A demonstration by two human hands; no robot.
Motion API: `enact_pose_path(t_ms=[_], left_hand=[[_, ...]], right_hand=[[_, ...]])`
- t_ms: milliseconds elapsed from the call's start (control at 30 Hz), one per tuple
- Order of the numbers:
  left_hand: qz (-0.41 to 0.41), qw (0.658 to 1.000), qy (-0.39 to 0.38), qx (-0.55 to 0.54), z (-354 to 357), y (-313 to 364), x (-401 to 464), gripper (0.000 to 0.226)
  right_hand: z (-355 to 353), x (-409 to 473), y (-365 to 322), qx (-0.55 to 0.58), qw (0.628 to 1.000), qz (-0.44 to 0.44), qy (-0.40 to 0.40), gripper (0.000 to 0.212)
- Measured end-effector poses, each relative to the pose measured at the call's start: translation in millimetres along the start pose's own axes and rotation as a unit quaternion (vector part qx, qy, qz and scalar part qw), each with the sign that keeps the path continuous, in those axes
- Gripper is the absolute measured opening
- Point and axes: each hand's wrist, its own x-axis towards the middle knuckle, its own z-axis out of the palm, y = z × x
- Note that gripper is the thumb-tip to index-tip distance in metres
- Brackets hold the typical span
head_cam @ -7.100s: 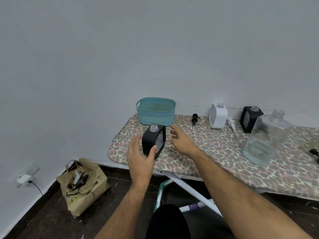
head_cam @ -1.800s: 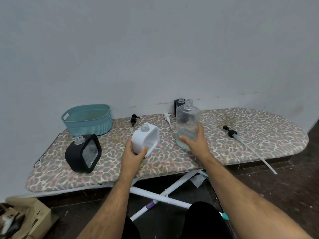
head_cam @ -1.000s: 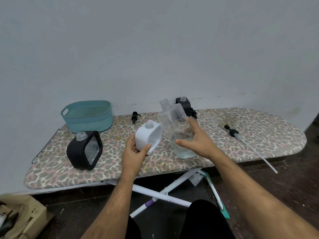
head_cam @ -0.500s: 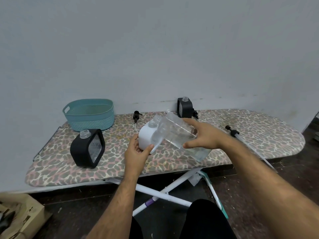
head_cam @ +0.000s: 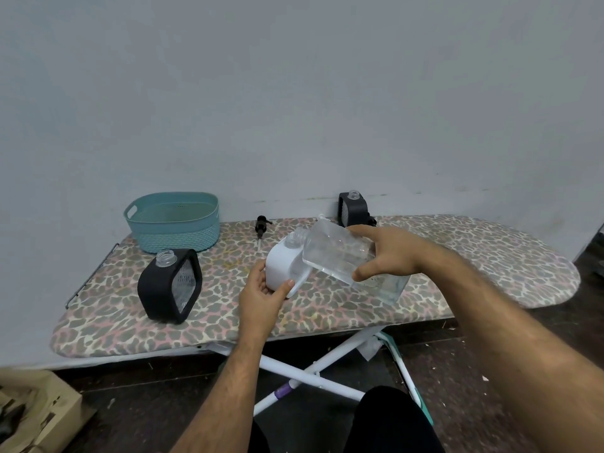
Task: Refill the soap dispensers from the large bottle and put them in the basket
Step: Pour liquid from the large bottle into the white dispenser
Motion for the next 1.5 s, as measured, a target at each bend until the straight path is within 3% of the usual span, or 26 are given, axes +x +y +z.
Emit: enact_pose_path(t_ms=[1167,1333,1500], left_hand=[[-0.015,1.000,0.004,-0.003,-1,0,1,0.057],[-0.018,1.000,0.006,-0.004,0,-2,2,0.060],[-0.018,1.000,0.008,-0.004,0,-2,2,0.058]], right_hand=[[-31,9,-19,-0.065,0.996,0.031,-0.054,0.097],[-35,9,-23,-0.058,0.996,0.025,-0.060,0.084],[-39,8,-26,-0.058,0.995,0.032,-0.070,0.086]])
